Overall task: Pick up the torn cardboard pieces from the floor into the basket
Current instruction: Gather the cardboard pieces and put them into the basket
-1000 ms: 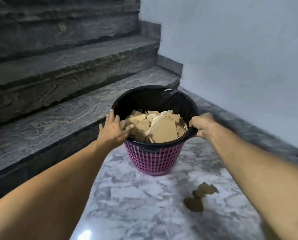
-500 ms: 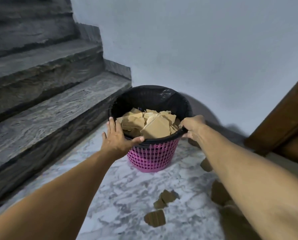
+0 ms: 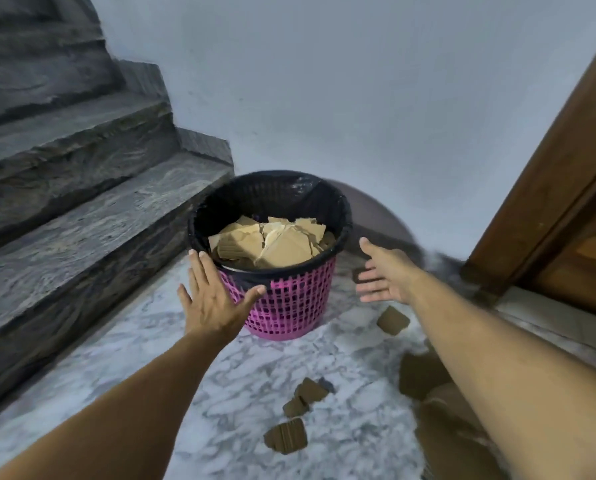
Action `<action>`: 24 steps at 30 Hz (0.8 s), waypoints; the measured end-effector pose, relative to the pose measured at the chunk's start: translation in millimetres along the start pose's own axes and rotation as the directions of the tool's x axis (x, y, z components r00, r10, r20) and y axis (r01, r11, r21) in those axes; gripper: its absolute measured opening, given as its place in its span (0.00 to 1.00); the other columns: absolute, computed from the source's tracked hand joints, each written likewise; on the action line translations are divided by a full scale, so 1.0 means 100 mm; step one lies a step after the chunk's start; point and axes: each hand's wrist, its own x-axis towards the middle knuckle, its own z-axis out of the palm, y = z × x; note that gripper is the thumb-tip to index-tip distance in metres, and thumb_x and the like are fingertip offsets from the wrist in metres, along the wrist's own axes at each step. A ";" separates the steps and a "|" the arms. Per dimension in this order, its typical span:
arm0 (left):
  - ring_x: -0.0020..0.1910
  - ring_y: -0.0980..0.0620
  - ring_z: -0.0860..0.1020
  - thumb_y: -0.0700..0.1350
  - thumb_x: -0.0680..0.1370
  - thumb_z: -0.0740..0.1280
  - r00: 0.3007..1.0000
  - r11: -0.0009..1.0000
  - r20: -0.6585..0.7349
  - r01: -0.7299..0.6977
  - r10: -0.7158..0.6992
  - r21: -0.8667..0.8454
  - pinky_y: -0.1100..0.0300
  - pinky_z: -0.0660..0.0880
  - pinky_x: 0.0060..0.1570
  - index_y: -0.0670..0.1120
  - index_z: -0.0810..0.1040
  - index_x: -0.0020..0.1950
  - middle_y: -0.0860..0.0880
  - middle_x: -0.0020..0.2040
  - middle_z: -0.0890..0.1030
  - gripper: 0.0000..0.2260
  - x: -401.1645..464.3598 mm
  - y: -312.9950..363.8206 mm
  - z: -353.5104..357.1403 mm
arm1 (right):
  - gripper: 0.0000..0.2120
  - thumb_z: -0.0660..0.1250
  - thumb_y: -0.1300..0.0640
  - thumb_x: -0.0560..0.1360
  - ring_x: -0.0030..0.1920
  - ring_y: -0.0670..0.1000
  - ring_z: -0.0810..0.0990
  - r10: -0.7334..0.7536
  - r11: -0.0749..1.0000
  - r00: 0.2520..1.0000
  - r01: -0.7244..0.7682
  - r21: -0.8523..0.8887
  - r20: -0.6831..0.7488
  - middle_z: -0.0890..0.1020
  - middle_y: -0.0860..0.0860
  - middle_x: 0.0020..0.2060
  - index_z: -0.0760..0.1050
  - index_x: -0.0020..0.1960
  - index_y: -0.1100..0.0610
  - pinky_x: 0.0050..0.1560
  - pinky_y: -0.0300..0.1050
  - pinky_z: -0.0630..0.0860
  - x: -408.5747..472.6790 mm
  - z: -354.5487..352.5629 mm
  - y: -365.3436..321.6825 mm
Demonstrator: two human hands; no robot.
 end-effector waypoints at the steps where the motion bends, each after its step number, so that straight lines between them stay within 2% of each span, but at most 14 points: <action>1: 0.78 0.45 0.42 0.75 0.67 0.57 1.000 1.000 0.012 0.017 -0.017 0.005 0.42 0.44 0.75 0.42 0.37 0.78 0.44 0.79 0.38 0.55 -0.12 0.02 0.11 | 0.34 0.66 0.40 0.76 0.50 0.62 0.83 0.018 0.999 1.000 -0.018 -0.030 -0.002 0.78 0.64 0.60 0.68 0.70 0.65 0.43 0.56 0.84 -0.02 -0.10 0.14; 5: 0.76 0.40 0.51 0.62 0.72 0.69 0.993 0.993 0.029 0.114 -0.114 0.016 0.43 0.53 0.73 0.41 0.49 0.77 0.41 0.78 0.47 0.46 -0.48 0.13 0.55 | 0.24 0.67 0.48 0.78 0.50 0.59 0.82 0.077 0.982 0.997 -0.076 -0.175 0.002 0.80 0.60 0.54 0.71 0.66 0.64 0.49 0.57 0.82 -0.04 -0.47 0.71; 7: 0.74 0.39 0.55 0.58 0.72 0.70 0.984 0.991 0.149 0.087 -0.102 0.105 0.44 0.59 0.71 0.43 0.56 0.74 0.41 0.76 0.52 0.38 -0.63 0.15 0.77 | 0.18 0.68 0.52 0.78 0.55 0.59 0.81 0.114 0.959 0.993 -0.112 -0.259 -0.007 0.79 0.59 0.56 0.73 0.62 0.64 0.53 0.58 0.80 -0.08 -0.61 1.01; 9: 0.73 0.40 0.56 0.55 0.73 0.71 0.937 0.975 0.342 -0.007 -0.072 0.223 0.45 0.63 0.69 0.46 0.59 0.73 0.41 0.75 0.53 0.35 -0.78 0.12 1.03 | 0.15 0.69 0.56 0.78 0.56 0.59 0.80 0.148 0.924 0.989 -0.148 -0.353 -0.028 0.79 0.58 0.57 0.72 0.61 0.61 0.48 0.55 0.80 -0.10 -0.74 1.37; 10: 0.73 0.40 0.56 0.52 0.73 0.71 0.906 0.967 0.420 -0.059 -0.052 0.248 0.45 0.65 0.67 0.47 0.59 0.73 0.42 0.75 0.53 0.34 -0.84 0.10 1.14 | 0.13 0.69 0.58 0.77 0.51 0.58 0.81 0.160 0.902 0.987 -0.158 -0.401 -0.029 0.79 0.57 0.52 0.72 0.60 0.59 0.42 0.51 0.79 -0.11 -0.80 1.54; 12: 0.72 0.41 0.57 0.46 0.73 0.71 0.839 0.949 0.543 -0.177 0.008 0.260 0.46 0.69 0.64 0.49 0.57 0.75 0.42 0.75 0.51 0.35 -0.98 0.02 1.38 | 0.06 0.70 0.62 0.76 0.32 0.52 0.75 0.192 0.843 0.980 -0.193 -0.502 -0.054 0.75 0.56 0.36 0.74 0.50 0.58 0.26 0.40 0.72 -0.11 -0.90 1.89; 14: 0.73 0.40 0.55 0.42 0.73 0.69 0.771 0.912 0.635 -0.292 0.045 0.289 0.46 0.70 0.64 0.54 0.51 0.77 0.42 0.76 0.47 0.39 -1.09 -0.03 1.55 | 0.08 0.72 0.65 0.72 0.24 0.50 0.70 0.168 0.784 0.982 -0.189 -0.592 -0.092 0.71 0.55 0.28 0.75 0.38 0.58 0.25 0.37 0.67 -0.09 -1.01 2.19; 15: 0.74 0.40 0.53 0.40 0.73 0.69 0.740 0.884 0.671 -0.344 0.047 0.317 0.45 0.70 0.65 0.55 0.47 0.78 0.43 0.77 0.44 0.41 -1.12 -0.03 1.63 | 0.09 0.75 0.65 0.70 0.27 0.53 0.74 0.130 0.745 0.984 -0.177 -0.643 -0.119 0.74 0.56 0.29 0.77 0.37 0.57 0.29 0.40 0.71 -0.07 -1.05 2.31; 16: 0.75 0.40 0.52 0.39 0.72 0.69 0.711 0.855 0.701 -0.393 0.049 0.339 0.45 0.70 0.66 0.57 0.45 0.78 0.43 0.77 0.40 0.44 -1.15 -0.05 1.70 | 0.07 0.77 0.63 0.68 0.36 0.55 0.79 0.092 0.702 0.988 -0.154 -0.696 -0.126 0.79 0.58 0.35 0.80 0.41 0.57 0.37 0.45 0.75 -0.06 -1.07 2.40; 18: 0.77 0.40 0.46 0.41 0.71 0.74 0.645 0.795 0.763 -0.486 0.045 0.364 0.42 0.67 0.67 0.58 0.41 0.78 0.45 0.77 0.32 0.50 -1.18 -0.07 1.81 | 0.25 0.81 0.54 0.62 0.57 0.60 0.79 0.081 0.545 0.987 -0.159 -0.823 -0.137 0.80 0.61 0.56 0.79 0.56 0.59 0.54 0.48 0.75 0.01 -1.13 2.63; 20: 0.77 0.39 0.41 0.44 0.67 0.78 0.591 0.737 0.806 -0.562 0.041 0.375 0.39 0.65 0.68 0.59 0.36 0.77 0.46 0.75 0.26 0.56 -1.18 -0.10 1.90 | 0.45 0.79 0.44 0.52 0.67 0.62 0.71 0.114 0.467 0.976 -0.218 -0.857 -0.186 0.70 0.61 0.69 0.71 0.66 0.53 0.63 0.49 0.73 0.07 -1.20 2.87; 21: 0.77 0.39 0.42 0.45 0.67 0.78 0.585 0.704 0.808 -0.600 0.063 0.380 0.39 0.66 0.67 0.60 0.35 0.77 0.46 0.75 0.27 0.58 -1.17 -0.12 1.93 | 0.51 0.79 0.43 0.51 0.71 0.62 0.66 0.123 0.452 0.975 -0.223 -0.864 -0.187 0.62 0.59 0.74 0.65 0.71 0.50 0.67 0.52 0.70 0.12 -1.24 3.00; 23: 0.76 0.39 0.46 0.46 0.63 0.80 0.579 0.641 0.807 -0.665 0.118 0.383 0.41 0.71 0.63 0.59 0.35 0.76 0.45 0.76 0.31 0.60 -1.16 -0.13 1.96 | 0.54 0.80 0.49 0.61 0.78 0.62 0.51 0.145 0.470 0.975 -0.219 -0.855 -0.170 0.44 0.55 0.79 0.51 0.78 0.43 0.75 0.58 0.58 0.00 -1.21 3.08; 24: 0.75 0.39 0.47 0.45 0.61 0.81 0.570 0.642 0.811 -0.672 0.133 0.368 0.42 0.71 0.62 0.58 0.36 0.77 0.45 0.77 0.33 0.62 -1.15 -0.12 1.96 | 0.52 0.78 0.52 0.67 0.79 0.61 0.46 0.140 0.497 0.976 -0.217 -0.840 -0.169 0.38 0.54 0.79 0.47 0.79 0.43 0.75 0.60 0.54 -0.03 -1.21 3.13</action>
